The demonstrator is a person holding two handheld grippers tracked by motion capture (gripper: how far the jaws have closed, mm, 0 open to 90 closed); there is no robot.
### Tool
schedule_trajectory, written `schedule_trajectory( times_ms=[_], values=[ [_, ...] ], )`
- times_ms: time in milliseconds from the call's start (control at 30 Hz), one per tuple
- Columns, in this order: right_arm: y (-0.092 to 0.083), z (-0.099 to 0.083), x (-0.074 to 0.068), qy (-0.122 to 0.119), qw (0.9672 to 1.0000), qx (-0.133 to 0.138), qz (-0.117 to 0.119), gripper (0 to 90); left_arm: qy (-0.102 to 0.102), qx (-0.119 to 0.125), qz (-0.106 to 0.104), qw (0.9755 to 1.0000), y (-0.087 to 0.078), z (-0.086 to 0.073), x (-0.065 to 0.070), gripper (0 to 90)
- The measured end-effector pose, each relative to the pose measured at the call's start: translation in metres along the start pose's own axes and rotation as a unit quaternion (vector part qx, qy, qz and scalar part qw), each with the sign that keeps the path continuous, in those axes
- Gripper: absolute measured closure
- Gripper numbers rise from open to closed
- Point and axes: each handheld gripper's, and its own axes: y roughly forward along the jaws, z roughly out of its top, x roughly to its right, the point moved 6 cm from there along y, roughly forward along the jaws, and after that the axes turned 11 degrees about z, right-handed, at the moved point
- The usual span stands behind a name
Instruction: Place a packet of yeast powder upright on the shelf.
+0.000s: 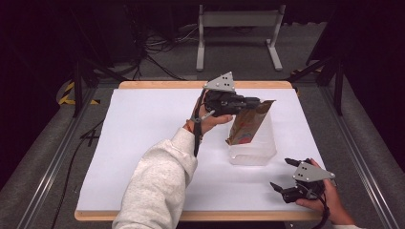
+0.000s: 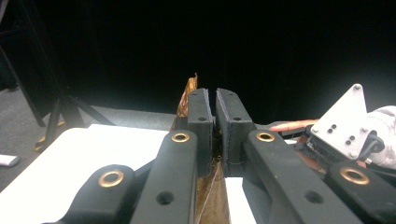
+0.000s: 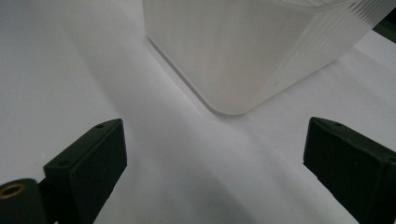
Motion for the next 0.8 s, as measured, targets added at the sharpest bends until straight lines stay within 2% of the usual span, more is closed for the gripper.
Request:
schedule_trajectory(
  times_ms=[100, 167, 267, 400, 567, 633, 800],
  values=[
    [0.000, 0.000, -0.001, 0.001, 1.0000, -0.001, 0.001, 6.6, -0.003, 0.005, -0.007, 1.0000, 0.007, 0.001, 0.001, 85.4],
    [0.000, -0.001, -0.001, -0.002, 1.0000, -0.002, 0.003, 6.7, -0.014, 0.015, -0.018, 0.9996, 0.010, 0.001, 0.003, 85.3],
    [0.000, -0.001, -0.001, -0.002, 1.0000, -0.002, 0.001, 6.9, -0.020, 0.025, -0.028, 0.9991, 0.013, 0.001, 0.007, 85.3],
    [0.000, -0.001, -0.001, -0.003, 1.0000, -0.002, 0.001, 6.8, -0.010, 0.032, -0.031, 0.9990, 0.011, 0.006, 0.014, 85.3],
    [0.001, -0.001, -0.002, -0.003, 1.0000, -0.004, 0.002, 6.8, -0.003, 0.028, -0.037, 0.9989, 0.013, 0.005, 0.019, 85.2],
    [0.001, -0.001, -0.002, -0.003, 1.0000, -0.004, 0.002, 6.9, 0.000, 0.018, -0.030, 0.9994, 0.017, 0.000, 0.018, 85.2],
    [0.000, -0.001, -0.001, -0.003, 1.0000, -0.004, 0.003, 6.8, -0.013, 0.012, -0.039, 0.9991, 0.023, -0.011, 0.017, 84.9]
  ],
)
